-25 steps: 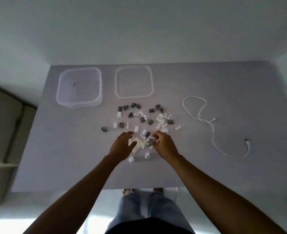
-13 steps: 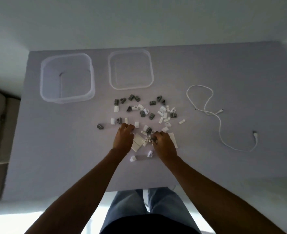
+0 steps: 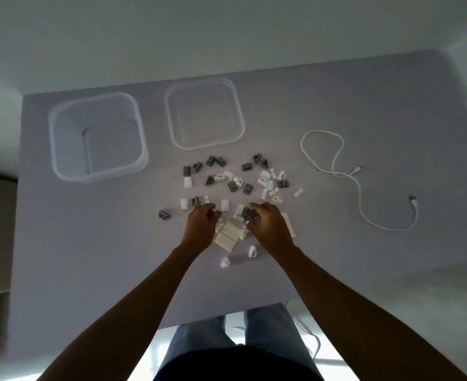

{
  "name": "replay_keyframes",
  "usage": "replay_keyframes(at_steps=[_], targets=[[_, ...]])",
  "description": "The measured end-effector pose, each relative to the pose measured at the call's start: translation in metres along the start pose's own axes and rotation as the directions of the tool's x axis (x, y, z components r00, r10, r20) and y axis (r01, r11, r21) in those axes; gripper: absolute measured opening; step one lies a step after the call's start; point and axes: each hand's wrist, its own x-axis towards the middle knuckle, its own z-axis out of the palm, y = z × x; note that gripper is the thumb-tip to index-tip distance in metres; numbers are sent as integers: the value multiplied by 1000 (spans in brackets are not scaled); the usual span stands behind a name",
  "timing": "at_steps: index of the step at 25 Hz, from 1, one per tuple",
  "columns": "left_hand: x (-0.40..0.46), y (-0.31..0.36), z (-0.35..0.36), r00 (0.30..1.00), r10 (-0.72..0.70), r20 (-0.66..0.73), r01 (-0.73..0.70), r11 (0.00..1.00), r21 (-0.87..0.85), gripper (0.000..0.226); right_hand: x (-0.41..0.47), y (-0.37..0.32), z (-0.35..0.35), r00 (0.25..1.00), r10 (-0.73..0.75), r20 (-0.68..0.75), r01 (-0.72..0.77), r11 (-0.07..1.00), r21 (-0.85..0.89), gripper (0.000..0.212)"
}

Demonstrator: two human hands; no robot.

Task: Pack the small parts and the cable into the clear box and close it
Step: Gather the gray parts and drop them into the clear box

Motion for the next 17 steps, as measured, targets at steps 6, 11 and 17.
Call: replay_keyframes(at_steps=[6, 11, 17], targets=[[-1, 20, -25, 870, -282, 405, 488, 362, -795, 24, 22, -3, 8, 996, 0, 89, 5, 998, -55, 28], [3, 11, -27, 831, -308, 464, 535, 213, -817, 30, 24, -6, 9, 997, 11, 81, -7, 999, -52, 24], [1, 11, -31, 813, -275, 513, 567, 176, -805, 20, 27, -9, 8, 997, 66, 38, -62, 995, -78, 18]])
